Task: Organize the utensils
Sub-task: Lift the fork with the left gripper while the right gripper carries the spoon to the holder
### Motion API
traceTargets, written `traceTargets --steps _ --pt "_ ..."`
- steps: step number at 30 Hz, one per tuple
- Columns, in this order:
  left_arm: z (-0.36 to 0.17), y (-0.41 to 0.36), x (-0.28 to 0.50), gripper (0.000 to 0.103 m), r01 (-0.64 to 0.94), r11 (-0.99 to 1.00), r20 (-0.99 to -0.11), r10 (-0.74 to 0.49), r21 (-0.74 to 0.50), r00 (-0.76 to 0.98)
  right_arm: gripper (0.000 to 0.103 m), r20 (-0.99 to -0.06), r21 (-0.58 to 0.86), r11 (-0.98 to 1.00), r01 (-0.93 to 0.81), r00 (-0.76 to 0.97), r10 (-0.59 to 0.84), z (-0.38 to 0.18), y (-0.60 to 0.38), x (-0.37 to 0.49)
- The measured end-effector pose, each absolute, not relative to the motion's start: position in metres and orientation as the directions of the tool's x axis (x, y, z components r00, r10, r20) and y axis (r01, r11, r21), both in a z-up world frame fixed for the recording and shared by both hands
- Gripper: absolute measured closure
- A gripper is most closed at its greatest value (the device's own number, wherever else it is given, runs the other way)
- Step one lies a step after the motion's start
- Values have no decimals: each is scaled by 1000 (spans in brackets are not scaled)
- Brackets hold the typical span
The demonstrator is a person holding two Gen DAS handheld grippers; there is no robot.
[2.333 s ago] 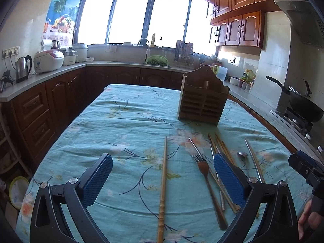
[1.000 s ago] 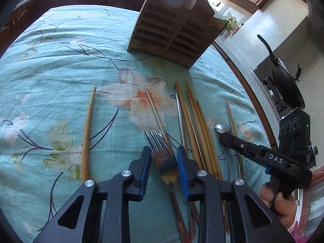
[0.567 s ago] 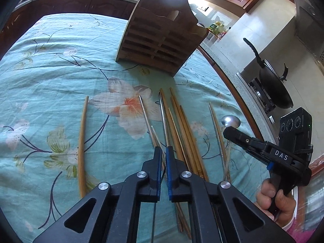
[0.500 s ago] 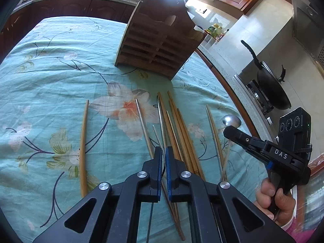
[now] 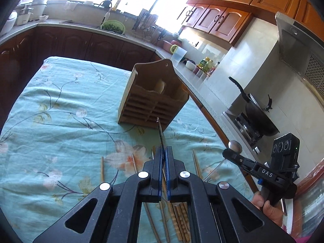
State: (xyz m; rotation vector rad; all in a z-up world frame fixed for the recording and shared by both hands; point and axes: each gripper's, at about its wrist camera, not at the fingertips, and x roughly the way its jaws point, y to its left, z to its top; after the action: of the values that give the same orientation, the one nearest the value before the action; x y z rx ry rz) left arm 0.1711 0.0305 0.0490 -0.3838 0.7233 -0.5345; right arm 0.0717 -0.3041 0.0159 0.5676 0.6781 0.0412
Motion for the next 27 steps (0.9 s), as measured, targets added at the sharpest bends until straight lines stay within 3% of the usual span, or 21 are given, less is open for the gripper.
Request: traceTargets --steps 17,27 --pt "81 37 221 103 345 775 -421 -593 -529 687 101 -505 408 903 134 857 101 69 -323 115" --pt "120 22 287 103 405 755 -261 -589 -516 765 101 -384 271 950 152 922 -38 119 -335 179"
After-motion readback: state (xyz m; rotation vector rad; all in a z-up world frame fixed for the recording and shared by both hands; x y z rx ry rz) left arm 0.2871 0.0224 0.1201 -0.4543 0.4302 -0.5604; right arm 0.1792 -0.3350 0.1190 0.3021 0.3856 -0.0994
